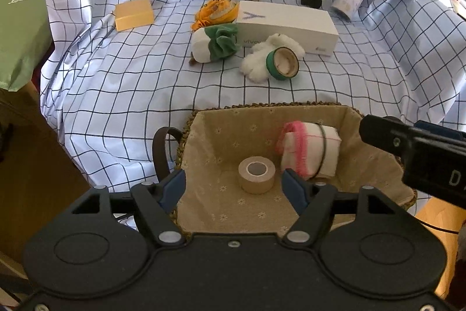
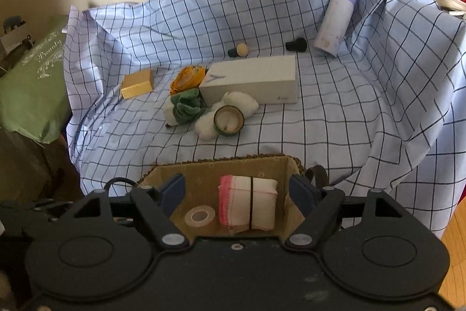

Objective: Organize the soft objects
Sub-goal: 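Move both tools back toward the green-rimmed tape and yellow pouch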

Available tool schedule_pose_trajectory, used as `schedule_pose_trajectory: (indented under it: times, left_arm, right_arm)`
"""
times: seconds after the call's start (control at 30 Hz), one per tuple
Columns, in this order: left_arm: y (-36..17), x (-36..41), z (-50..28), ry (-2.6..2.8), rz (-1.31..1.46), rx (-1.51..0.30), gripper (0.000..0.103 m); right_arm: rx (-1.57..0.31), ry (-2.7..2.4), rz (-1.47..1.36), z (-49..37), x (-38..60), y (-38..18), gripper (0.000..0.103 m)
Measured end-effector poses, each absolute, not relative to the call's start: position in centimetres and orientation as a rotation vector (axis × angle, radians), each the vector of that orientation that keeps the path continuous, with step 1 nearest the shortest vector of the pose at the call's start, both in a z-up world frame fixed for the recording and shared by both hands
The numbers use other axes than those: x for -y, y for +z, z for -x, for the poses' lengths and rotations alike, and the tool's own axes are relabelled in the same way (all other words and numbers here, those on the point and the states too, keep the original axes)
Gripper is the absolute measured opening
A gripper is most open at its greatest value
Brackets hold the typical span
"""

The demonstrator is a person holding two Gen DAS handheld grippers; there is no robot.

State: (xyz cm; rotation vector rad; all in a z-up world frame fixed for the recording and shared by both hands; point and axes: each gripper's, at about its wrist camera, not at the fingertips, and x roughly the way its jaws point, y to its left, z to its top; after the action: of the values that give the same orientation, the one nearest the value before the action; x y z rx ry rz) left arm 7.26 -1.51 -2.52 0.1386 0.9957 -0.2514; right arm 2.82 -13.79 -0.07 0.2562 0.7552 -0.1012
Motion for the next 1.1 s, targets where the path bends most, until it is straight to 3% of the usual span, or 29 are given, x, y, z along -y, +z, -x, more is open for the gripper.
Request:
schedule_pose_trajectory:
  times: [1.1]
  left_arm:
    - [-3.0, 0.4, -14.3, -0.213, -0.145, -1.082, 0.074]
  right_arm:
    - [-0.893, -0.108, -0.219, -11.2, 15.3, -0.9, 0.080]
